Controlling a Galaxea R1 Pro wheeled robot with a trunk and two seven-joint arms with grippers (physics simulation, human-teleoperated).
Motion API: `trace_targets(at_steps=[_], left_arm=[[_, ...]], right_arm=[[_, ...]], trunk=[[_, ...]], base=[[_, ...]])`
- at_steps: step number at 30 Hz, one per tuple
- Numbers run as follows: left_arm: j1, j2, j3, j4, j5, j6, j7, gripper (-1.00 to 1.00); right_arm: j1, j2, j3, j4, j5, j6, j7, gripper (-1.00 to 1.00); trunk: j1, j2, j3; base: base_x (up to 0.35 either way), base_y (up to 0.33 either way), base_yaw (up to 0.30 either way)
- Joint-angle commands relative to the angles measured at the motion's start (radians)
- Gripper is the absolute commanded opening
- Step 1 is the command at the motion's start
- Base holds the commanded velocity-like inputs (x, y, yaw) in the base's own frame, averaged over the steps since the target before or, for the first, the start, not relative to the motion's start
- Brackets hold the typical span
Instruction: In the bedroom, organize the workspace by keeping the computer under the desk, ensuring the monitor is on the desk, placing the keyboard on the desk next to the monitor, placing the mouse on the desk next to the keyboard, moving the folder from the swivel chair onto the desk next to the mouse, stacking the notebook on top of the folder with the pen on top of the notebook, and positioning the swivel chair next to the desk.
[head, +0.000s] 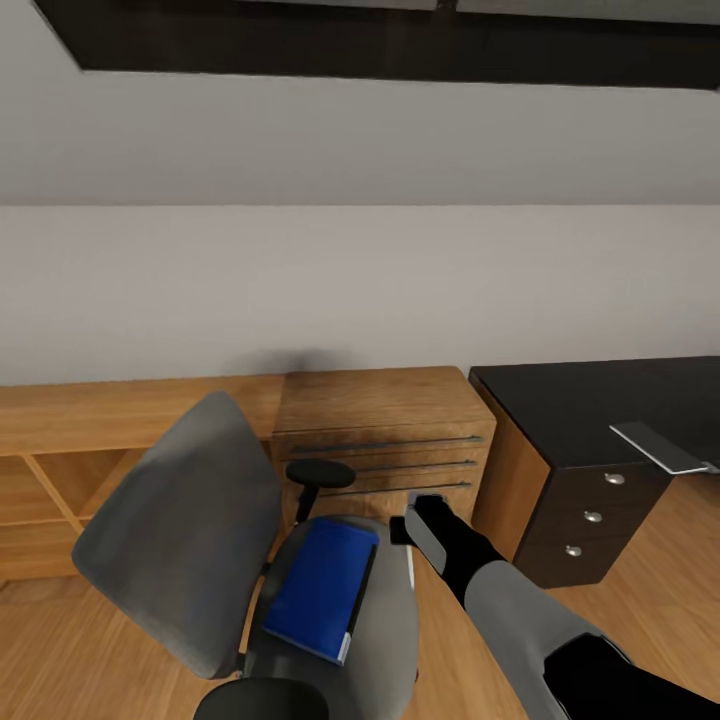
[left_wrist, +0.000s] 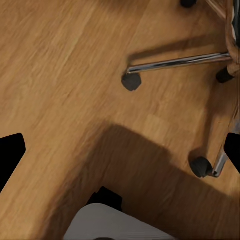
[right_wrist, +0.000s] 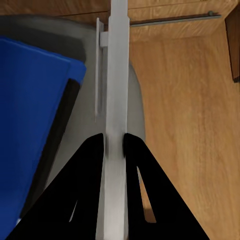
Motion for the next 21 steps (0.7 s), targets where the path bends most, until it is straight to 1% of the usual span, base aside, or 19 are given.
trace_targets(at_steps=[1, 5, 10, 14, 21], left_arm=[[-0.001, 0.0, -0.003, 0.002, 0.008, -0.002, -0.009, 1.0], [-0.001, -0.001, -0.004, 0.002, 0.005, -0.001, -0.01, 1.0], [-0.001, -0.001, -0.004, 0.002, 0.005, -0.001, -0.01, 1.0], [-0.001, -0.001, -0.004, 0.002, 0.005, -0.001, -0.009, 1.0], [-0.001, -0.001, -0.004, 0.002, 0.005, -0.001, -0.009, 1.0]], right_arm=[[-0.001, 0.0, 0.004, 0.013, -0.009, -0.021, -0.008, -1.0], [-0.001, 0.0, 0.005, 0.032, -0.008, -0.059, -0.007, -1.0], [-0.001, 0.0, 0.01, 0.036, -0.009, -0.068, -0.007, -1.0], [-0.001, 0.0, 0.012, 0.037, -0.008, -0.07, -0.007, -1.0], [-0.001, 0.0, 0.013, 0.038, -0.009, -0.07, -0.006, -1.0]], trunk=[[0.0, -0.001, -0.001], [0.0, -0.001, -0.001], [0.0, -0.001, -0.001], [0.0, -0.001, -0.004], [0.0, -0.001, -0.01]], base=[[0.0, -0.022, 0.0], [0.0, -0.157, 0.0], [0.0, -0.274, 0.028], [0.0, -0.218, 0.164], [-0.004, -0.047, 0.213]])
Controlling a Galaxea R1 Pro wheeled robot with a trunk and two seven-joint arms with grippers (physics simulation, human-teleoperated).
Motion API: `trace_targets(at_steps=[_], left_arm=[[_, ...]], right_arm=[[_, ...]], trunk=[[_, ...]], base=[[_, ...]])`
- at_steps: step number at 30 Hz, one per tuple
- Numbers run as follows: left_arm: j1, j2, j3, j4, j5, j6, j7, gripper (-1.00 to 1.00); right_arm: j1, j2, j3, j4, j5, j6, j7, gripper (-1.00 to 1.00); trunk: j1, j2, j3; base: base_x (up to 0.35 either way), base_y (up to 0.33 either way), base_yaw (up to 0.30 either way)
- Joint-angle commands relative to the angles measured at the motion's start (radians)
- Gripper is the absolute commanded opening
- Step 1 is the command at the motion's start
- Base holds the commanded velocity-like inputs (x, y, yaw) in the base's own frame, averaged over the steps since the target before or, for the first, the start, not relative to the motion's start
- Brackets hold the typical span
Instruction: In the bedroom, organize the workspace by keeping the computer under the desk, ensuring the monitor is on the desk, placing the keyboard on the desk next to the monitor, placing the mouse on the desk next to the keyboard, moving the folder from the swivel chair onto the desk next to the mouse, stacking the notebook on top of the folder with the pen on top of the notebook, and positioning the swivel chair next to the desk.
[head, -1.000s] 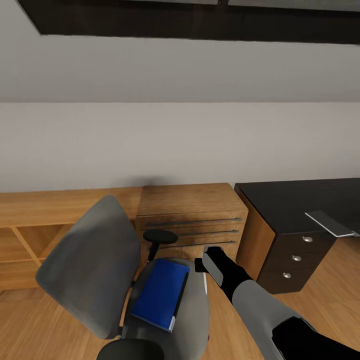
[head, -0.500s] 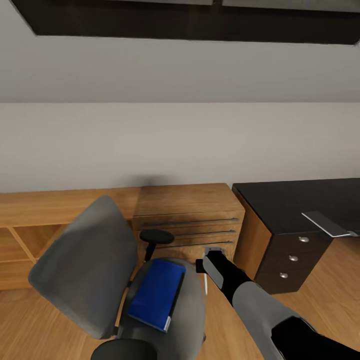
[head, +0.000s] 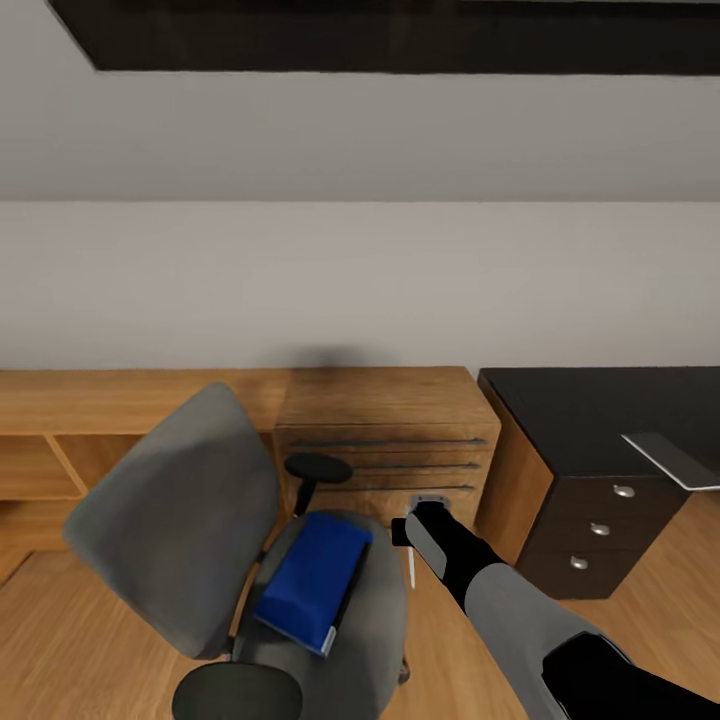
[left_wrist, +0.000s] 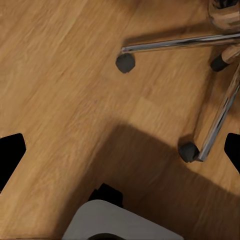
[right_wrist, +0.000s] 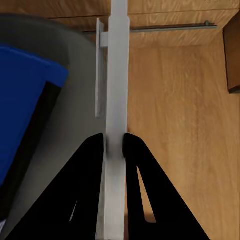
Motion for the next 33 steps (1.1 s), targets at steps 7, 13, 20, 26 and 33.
trace_targets(at_steps=[7, 13, 20, 26, 33], left_arm=[[-0.001, 0.0, -0.003, 0.001, 0.011, -0.003, -0.008, 1.0], [-0.001, 0.0, -0.003, 0.001, 0.011, -0.003, -0.008, 1.0], [-0.001, 0.0, -0.003, 0.001, 0.01, -0.003, -0.008, 1.0], [-0.001, -0.001, -0.003, 0.001, 0.01, -0.001, -0.008, 1.0], [-0.001, -0.001, -0.003, 0.001, 0.01, -0.001, -0.008, 1.0]], right_arm=[[-0.001, 0.0, 0.004, -0.001, -0.009, 0.003, -0.007, -1.0], [-0.001, 0.0, 0.003, -0.001, -0.009, 0.003, -0.007, -1.0], [-0.001, 0.0, 0.003, -0.002, -0.009, 0.003, -0.007, -1.0], [-0.001, 0.0, 0.003, -0.001, -0.009, 0.003, -0.007, -1.0], [-0.001, 0.0, 0.003, -0.001, -0.009, 0.003, -0.007, -1.0]], trunk=[[0.0, -0.001, -0.005], [0.0, -0.001, -0.006], [0.0, -0.001, -0.006], [0.0, -0.001, -0.006], [0.0, -0.001, -0.006]], base=[[-0.18, -0.115, 0.148], [-0.264, -0.166, 0.019], [-0.166, -0.239, 0.003], [0.044, -0.305, 0.0], [0.117, -0.316, 0.0]])
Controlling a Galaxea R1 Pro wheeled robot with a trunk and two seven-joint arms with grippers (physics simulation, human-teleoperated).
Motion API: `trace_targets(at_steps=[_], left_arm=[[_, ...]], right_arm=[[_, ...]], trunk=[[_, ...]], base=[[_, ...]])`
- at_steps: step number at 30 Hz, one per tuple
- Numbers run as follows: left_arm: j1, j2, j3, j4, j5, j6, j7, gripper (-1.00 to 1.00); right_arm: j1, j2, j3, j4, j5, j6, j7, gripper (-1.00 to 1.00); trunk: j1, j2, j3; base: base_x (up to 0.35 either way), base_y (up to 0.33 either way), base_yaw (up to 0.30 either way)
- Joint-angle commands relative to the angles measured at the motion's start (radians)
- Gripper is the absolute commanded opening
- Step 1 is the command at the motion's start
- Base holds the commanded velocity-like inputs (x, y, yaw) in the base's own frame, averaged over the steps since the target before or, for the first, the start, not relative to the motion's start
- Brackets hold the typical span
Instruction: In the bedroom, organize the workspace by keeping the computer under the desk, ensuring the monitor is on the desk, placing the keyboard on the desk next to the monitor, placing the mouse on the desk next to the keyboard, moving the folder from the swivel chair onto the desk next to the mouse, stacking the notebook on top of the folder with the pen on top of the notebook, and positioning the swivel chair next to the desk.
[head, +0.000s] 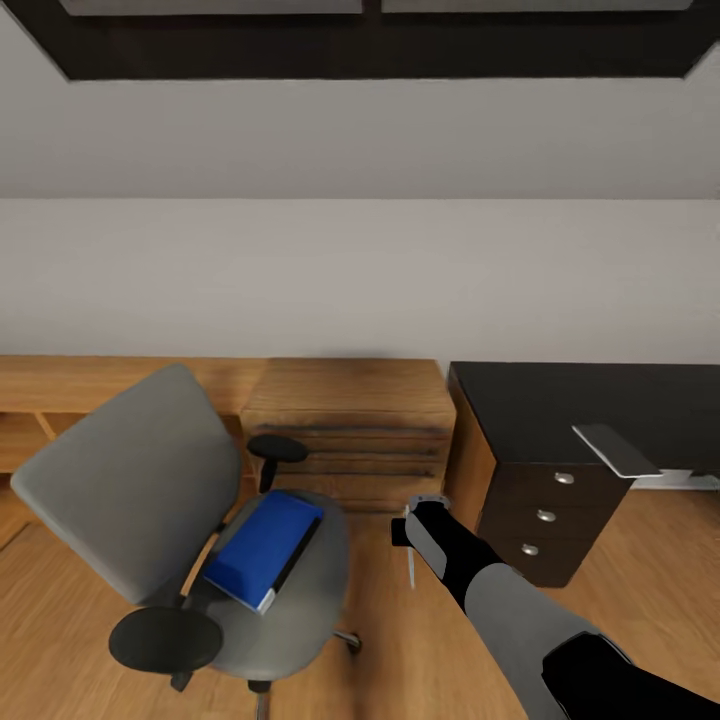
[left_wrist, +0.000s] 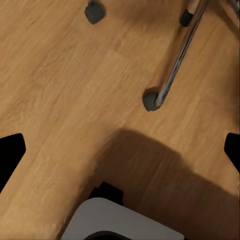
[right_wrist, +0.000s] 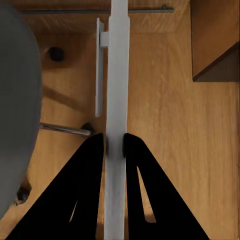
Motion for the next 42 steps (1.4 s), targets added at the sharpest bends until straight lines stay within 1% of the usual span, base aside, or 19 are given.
trace_targets(at_steps=[1, 7, 17, 22, 25, 31, 35, 42], left_arm=[[-0.001, 0.0, -0.003, 0.001, 0.011, -0.003, -0.007, 1.0], [-0.001, 0.0, -0.003, 0.001, 0.011, -0.003, -0.007, 1.0], [-0.001, -0.004, -0.003, 0.001, 0.011, -0.003, -0.007, 1.0], [-0.001, -0.005, -0.003, 0.001, 0.011, -0.003, -0.007, 1.0], [-0.001, -0.005, -0.004, 0.001, 0.011, -0.002, -0.007, 1.0], [-0.001, -0.008, -0.01, 0.002, 0.01, 0.001, -0.007, 1.0], [-0.001, -0.012, -0.015, 0.002, 0.009, 0.001, -0.007, 1.0], [-0.001, -0.014, -0.017, 0.002, 0.009, 0.002, -0.007, 1.0]], right_arm=[[-0.001, 0.0, 0.004, -0.001, -0.009, 0.002, -0.009, -1.0], [0.0, 0.0, 0.004, 0.0, -0.009, 0.002, -0.008, -1.0], [0.01, 0.0, 0.015, 0.0, -0.007, -0.003, -0.007, -1.0], [0.013, 0.0, 0.018, 0.0, -0.006, -0.036, -0.007, -1.0], [0.013, 0.0, 0.019, 0.0, -0.006, -0.044, -0.007, -1.0], [0.017, 0.0, 0.02, 0.0, -0.003, -0.049, -0.007, -1.0], [0.018, 0.0, 0.021, 0.0, 0.009, -0.053, -0.007, -1.0], [0.019, 0.0, 0.031, 0.0, 0.015, -0.061, -0.007, -1.0]], trunk=[[0.0, -0.001, -0.001], [0.0, -0.001, -0.001], [0.0, -0.001, -0.001], [0.0, -0.001, -0.001], [0.0, -0.001, -0.001], [0.0, -0.001, -0.001], [0.0, -0.001, -0.001], [0.0, -0.001, -0.001]], base=[[0.067, -0.318, 0.0], [-0.002, -0.318, 0.0], [-0.133, -0.307, 0.0], [-0.156, -0.302, 0.0], [-0.118, -0.311, 0.0], [-0.031, -0.331, 0.0], [-0.006, -0.338, 0.0], [-0.001, -0.339, 0.0]])
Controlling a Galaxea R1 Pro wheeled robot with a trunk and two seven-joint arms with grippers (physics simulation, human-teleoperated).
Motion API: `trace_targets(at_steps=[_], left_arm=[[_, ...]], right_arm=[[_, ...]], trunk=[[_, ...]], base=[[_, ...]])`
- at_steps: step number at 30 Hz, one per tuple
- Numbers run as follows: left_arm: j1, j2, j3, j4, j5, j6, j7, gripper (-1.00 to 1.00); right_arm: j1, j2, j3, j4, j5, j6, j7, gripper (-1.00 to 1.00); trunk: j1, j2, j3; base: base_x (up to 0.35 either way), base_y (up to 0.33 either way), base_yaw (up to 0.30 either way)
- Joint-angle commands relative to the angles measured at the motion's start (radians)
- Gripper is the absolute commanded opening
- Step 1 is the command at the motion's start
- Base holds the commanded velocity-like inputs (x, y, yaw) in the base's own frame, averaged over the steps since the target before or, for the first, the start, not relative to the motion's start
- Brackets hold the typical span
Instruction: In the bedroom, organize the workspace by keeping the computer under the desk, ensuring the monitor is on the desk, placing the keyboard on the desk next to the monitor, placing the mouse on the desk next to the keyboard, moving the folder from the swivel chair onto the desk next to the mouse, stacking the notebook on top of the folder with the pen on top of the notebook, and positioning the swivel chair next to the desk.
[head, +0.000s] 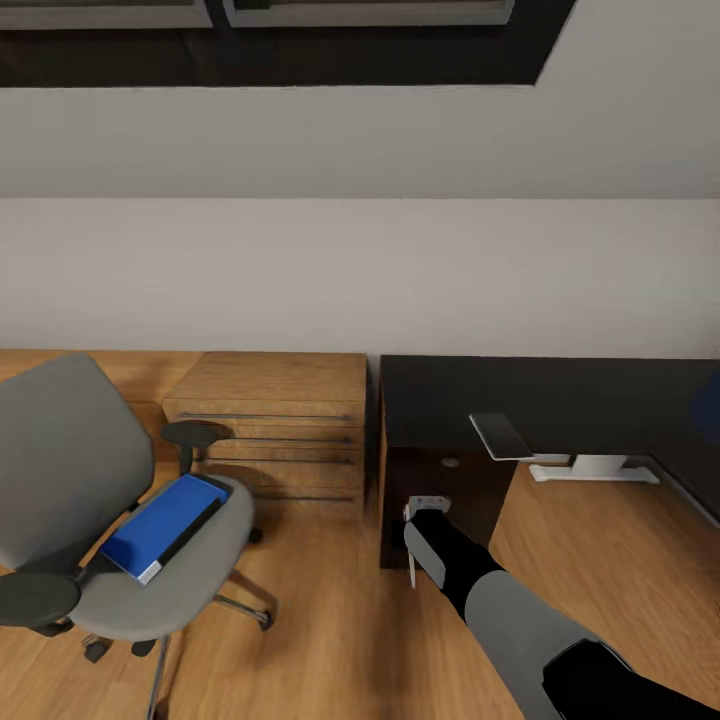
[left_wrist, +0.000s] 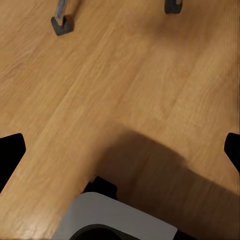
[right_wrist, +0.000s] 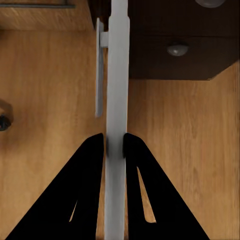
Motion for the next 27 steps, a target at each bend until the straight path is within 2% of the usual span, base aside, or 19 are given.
trace_targets(at_steps=[1, 16, 22, 27], left_arm=[[-0.001, 0.0, -0.004, 0.001, 0.011, -0.003, -0.006, 1.0], [-0.001, 0.0, -0.007, 0.001, 0.011, 0.0, -0.006, 1.0], [-0.001, 0.0, -0.013, 0.001, 0.011, 0.001, -0.006, 1.0], [-0.001, 0.0, -0.013, 0.001, 0.011, 0.001, -0.006, 1.0]], right_arm=[[-0.001, 0.0, 0.005, -0.001, -0.008, 0.002, -0.008, -1.0], [0.0, 0.0, 0.011, -0.001, -0.007, -0.001, -0.008, -1.0], [0.001, 0.0, 0.011, 0.018, -0.005, -0.031, -0.007, -1.0], [0.001, 0.0, 0.016, 0.026, 0.002, -0.04, 0.042, -1.0]], trunk=[[0.0, -0.001, -0.001], [0.0, -0.001, -0.001], [0.0, -0.001, -0.001], [0.0, -0.001, -0.001]], base=[[0.0, -0.339, 0.0], [0.0, -0.339, 0.0], [0.0, -0.339, 0.0], [0.0, -0.339, 0.0]])
